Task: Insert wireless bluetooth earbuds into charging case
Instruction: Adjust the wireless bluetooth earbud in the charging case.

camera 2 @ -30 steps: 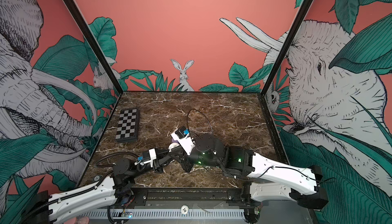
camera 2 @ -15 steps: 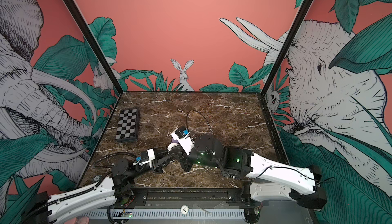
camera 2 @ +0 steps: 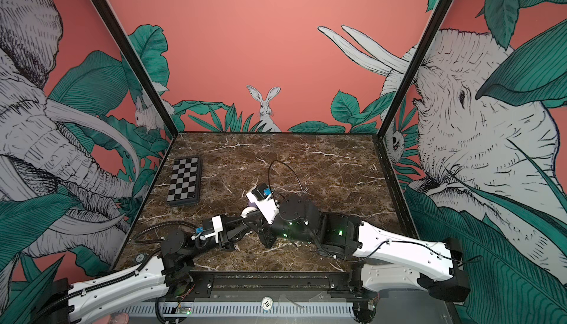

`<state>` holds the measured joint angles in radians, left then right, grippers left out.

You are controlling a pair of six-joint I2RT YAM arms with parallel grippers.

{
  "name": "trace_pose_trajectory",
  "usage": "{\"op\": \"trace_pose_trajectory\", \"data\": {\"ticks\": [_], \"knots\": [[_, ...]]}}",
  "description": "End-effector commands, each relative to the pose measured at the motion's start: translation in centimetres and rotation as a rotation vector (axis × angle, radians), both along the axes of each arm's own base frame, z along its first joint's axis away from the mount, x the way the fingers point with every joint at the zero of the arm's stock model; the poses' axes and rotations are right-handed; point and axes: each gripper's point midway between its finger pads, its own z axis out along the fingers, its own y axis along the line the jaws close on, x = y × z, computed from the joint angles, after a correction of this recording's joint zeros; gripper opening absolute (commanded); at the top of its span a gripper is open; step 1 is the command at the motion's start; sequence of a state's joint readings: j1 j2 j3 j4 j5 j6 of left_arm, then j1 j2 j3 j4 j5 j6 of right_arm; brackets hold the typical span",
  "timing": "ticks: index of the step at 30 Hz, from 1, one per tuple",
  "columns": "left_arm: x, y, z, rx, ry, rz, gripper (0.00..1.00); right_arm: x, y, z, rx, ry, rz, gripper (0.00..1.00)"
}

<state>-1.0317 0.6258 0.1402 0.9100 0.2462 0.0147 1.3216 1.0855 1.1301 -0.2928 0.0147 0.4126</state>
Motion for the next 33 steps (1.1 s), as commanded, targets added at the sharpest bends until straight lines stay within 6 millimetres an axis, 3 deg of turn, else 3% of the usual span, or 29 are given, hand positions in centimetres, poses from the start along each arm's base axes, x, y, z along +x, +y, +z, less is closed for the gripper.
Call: {"op": "trace_pose_trajectory", "data": {"ticks": [1, 33], "knots": [[-0.3, 0.6, 0.7, -0.040, -0.023, 0.003, 0.00, -0.1, 0.3, 0.6, 0.043, 0.006, -0.003, 0.15], [-0.6, 0.8, 1.2, -0.050, -0.035, 0.000, 0.00, 1.4, -1.2, -1.8, -0.041, 0.011, -0.110, 0.14]]}}
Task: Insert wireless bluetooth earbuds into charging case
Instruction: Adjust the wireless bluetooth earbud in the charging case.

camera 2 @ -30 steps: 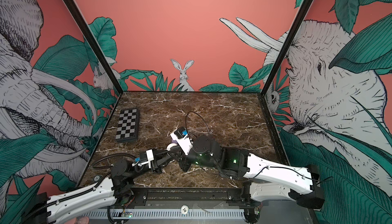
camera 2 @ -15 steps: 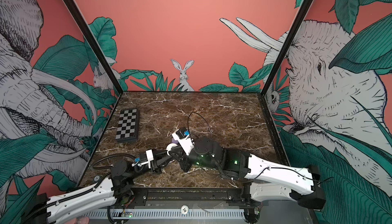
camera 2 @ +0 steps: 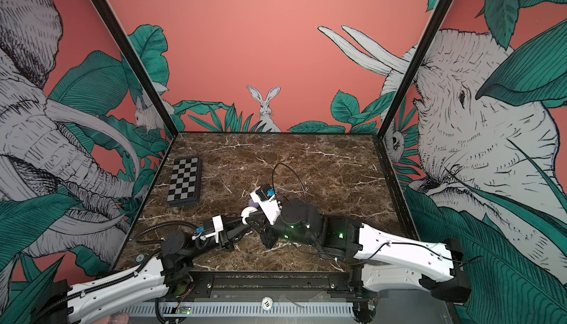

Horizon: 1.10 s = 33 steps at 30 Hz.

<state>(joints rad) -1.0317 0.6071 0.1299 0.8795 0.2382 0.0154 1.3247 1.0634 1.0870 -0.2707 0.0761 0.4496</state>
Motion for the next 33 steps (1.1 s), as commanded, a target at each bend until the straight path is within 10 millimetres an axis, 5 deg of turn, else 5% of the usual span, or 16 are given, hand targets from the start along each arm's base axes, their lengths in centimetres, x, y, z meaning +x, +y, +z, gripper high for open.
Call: {"op": "trace_pose_trajectory", "data": {"ticks": [1, 33], "knots": [[-0.6, 0.7, 1.9, -0.069, -0.049, -0.006, 0.00, 0.6, -0.6, -1.1, -0.049, -0.001, -0.044, 0.15], [-1.0, 0.6, 1.9, -0.041, -0.099, -0.012, 0.00, 1.6, -1.4, -0.9, -0.082, 0.011, -0.102, 0.12]]}}
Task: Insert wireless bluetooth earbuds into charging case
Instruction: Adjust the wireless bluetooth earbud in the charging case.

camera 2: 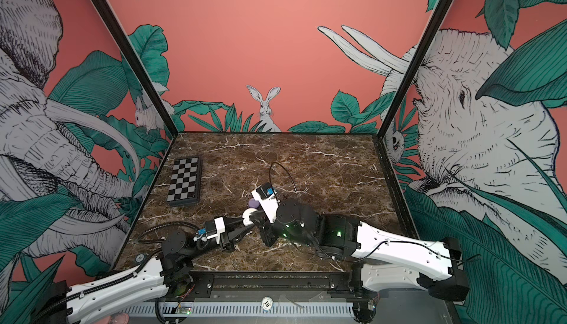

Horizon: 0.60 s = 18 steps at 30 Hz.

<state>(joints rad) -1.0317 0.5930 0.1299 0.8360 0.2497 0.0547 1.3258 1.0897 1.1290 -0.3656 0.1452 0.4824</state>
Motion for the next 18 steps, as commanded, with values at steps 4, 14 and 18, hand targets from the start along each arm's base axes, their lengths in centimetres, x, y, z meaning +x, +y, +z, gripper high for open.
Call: {"op": "trace_pose_trajectory", "data": {"ticks": [4, 14, 18], "knots": [[-0.9, 0.7, 2.6, -0.080, -0.071, -0.016, 0.00, 0.6, -0.5, -0.3, -0.034, -0.005, -0.023, 0.17], [-0.8, 0.6, 2.3, -0.071, -0.057, -0.016, 0.00, -0.1, 0.0, 1.7, 0.025, -0.008, 0.021, 0.26], [-0.8, 0.5, 2.0, -0.064, -0.052, -0.019, 0.00, -0.7, 0.6, 1.9, 0.037, 0.003, 0.061, 0.28]]}}
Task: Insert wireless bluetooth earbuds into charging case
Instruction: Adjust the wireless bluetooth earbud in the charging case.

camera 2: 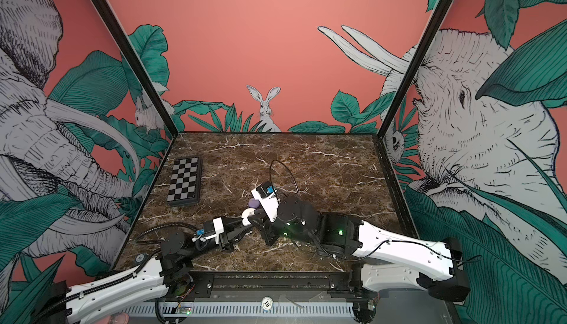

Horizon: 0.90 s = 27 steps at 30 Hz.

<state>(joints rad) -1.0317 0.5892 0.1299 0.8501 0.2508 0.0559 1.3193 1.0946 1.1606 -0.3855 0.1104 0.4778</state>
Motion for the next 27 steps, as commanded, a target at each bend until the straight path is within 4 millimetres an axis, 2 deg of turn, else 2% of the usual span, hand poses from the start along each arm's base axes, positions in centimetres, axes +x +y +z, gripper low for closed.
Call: {"op": "trace_pose_trajectory", "data": {"ticks": [1, 7, 16, 21, 25, 27], "knots": [[-0.6, 0.4, 1.6, -0.049, -0.039, -0.018, 0.00, -0.4, 0.5, 1.3, 0.034, -0.007, 0.038, 0.29], [-0.6, 0.2, 1.3, -0.042, -0.032, -0.019, 0.00, -0.8, 0.5, 1.5, 0.033, 0.002, 0.061, 0.32], [-0.5, 0.1, 1.1, -0.031, -0.023, -0.019, 0.00, -1.6, 1.4, 1.0, 0.017, 0.051, 0.102, 0.49], [-0.5, 0.1, 1.0, -0.028, -0.021, -0.020, 0.00, -2.4, 2.1, 1.2, 0.022, 0.074, 0.152, 0.51], [-0.5, 0.0, 1.0, -0.026, -0.019, -0.023, 0.00, -1.9, 1.3, 2.0, 0.018, 0.042, 0.123, 0.54], [-0.5, 0.0, 0.8, -0.021, -0.016, -0.025, 0.00, -1.4, 0.1, 3.4, 0.032, -0.003, 0.092, 0.58]]}}
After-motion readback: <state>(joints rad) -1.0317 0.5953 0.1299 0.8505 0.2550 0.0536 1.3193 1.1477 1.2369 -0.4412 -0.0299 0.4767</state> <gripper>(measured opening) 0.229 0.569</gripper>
